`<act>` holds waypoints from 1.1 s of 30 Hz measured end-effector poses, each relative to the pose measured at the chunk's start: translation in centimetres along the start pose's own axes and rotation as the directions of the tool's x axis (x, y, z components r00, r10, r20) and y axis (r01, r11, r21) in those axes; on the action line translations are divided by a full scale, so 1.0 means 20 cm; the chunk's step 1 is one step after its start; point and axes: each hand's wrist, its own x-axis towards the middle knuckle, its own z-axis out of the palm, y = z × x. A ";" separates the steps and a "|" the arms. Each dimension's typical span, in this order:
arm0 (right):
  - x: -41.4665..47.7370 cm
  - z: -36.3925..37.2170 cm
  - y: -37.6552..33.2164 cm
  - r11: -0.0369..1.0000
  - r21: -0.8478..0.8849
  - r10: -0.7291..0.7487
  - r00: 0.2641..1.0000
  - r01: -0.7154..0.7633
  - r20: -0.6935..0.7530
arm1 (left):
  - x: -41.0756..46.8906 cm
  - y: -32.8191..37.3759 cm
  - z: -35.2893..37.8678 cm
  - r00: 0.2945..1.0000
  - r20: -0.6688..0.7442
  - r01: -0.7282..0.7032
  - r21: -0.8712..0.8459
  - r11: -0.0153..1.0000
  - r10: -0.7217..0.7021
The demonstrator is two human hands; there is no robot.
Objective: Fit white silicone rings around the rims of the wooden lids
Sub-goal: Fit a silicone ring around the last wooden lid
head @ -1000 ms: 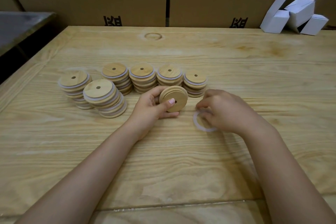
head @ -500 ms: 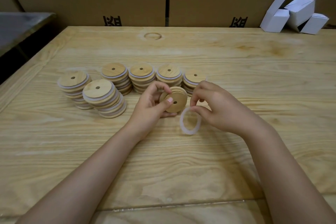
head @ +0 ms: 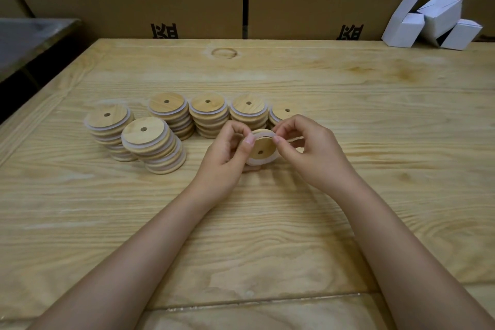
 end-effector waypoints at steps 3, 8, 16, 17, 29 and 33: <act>0.00 0.01 0.01 1.000 0.003 0.011 1.000 -0.011 -0.023 | 0.00 -0.01 0.00 0.999 -0.023 -0.025 0.086 0.996 0.027; 0.01 0.02 0.02 0.999 0.010 0.052 0.997 -0.052 -0.050 | 0.00 -0.02 0.00 0.995 -0.089 -0.020 0.172 0.985 0.036; 0.02 0.02 0.03 0.987 0.076 0.146 0.989 -0.143 -0.033 | 0.01 -0.04 0.00 0.979 -0.200 0.056 0.104 0.993 -0.034; 0.02 0.02 0.03 0.985 0.081 0.154 0.988 -0.151 -0.028 | 0.01 -0.04 0.00 0.974 -0.222 0.065 0.092 0.994 -0.043; 0.02 0.04 0.06 0.978 0.087 0.191 0.981 -0.187 -0.030 | 0.04 -0.01 -0.04 0.944 -0.299 0.140 -0.015 0.990 -0.138; 0.03 0.03 0.06 0.982 0.079 0.174 0.984 -0.169 -0.050 | 0.04 -0.01 -0.03 0.957 -0.253 0.142 -0.013 0.990 -0.141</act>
